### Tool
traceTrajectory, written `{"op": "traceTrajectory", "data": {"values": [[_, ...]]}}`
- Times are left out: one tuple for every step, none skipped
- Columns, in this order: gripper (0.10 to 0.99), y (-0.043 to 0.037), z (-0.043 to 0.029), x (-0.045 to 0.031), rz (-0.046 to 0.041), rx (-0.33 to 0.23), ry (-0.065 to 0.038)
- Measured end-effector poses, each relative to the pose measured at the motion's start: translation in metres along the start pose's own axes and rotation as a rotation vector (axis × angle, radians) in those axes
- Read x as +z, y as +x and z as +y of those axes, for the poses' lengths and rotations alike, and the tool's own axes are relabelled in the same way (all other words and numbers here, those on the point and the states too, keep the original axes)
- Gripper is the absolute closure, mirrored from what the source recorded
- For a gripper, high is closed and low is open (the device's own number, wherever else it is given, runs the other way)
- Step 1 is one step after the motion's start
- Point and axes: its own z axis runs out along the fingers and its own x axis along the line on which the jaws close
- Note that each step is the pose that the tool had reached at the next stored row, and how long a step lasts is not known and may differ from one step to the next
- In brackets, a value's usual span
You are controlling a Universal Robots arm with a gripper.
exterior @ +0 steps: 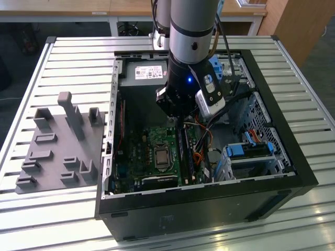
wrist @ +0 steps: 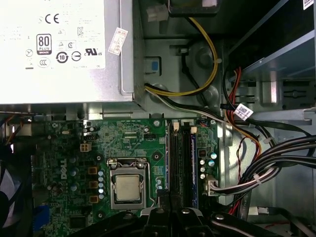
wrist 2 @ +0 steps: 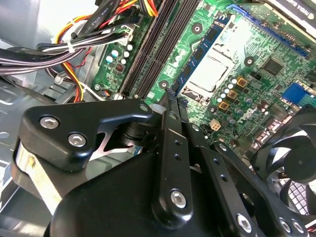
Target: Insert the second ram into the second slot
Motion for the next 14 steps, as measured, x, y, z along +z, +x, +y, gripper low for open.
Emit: {"op": "traceTrajectory", "data": {"values": [[0.965, -0.0001, 0.0000, 0.0002, -0.0001, 0.000, 0.000], [0.965, -0.0002, 0.0000, 0.0004, 0.0000, 0.000, 0.000], [0.965, -0.0003, 0.0000, 0.0005, 0.0000, 0.000, 0.000], [0.965, -0.0003, 0.0000, 0.0006, 0.0000, 0.000, 0.000], [0.965, -0.0003, 0.0000, 0.0008, 0.0000, 0.000, 0.000], [0.965, -0.0004, 0.0000, 0.0011, -0.0001, 0.000, 0.000], [0.965, -0.0005, 0.0000, 0.0014, -0.0001, 0.000, 0.000], [0.965, -0.0005, 0.0000, 0.0021, -0.0002, 0.000, 0.000], [0.965, -0.0006, -0.0001, 0.0026, -0.0001, 0.000, 0.000], [0.965, -0.0008, -0.0003, 0.0032, -0.0001, 0.000, 0.000], [0.965, -0.0012, -0.0004, 0.0036, 0.0000, 0.000, 0.000], [0.965, -0.0018, -0.0004, 0.0042, 0.0000, 0.000, 0.000], [0.965, -0.0026, -0.0004, 0.0049, 0.0000, 0.000, 0.000], [0.965, -0.0036, -0.0004, 0.0058, 0.0000, 0.000, 0.000]]}}
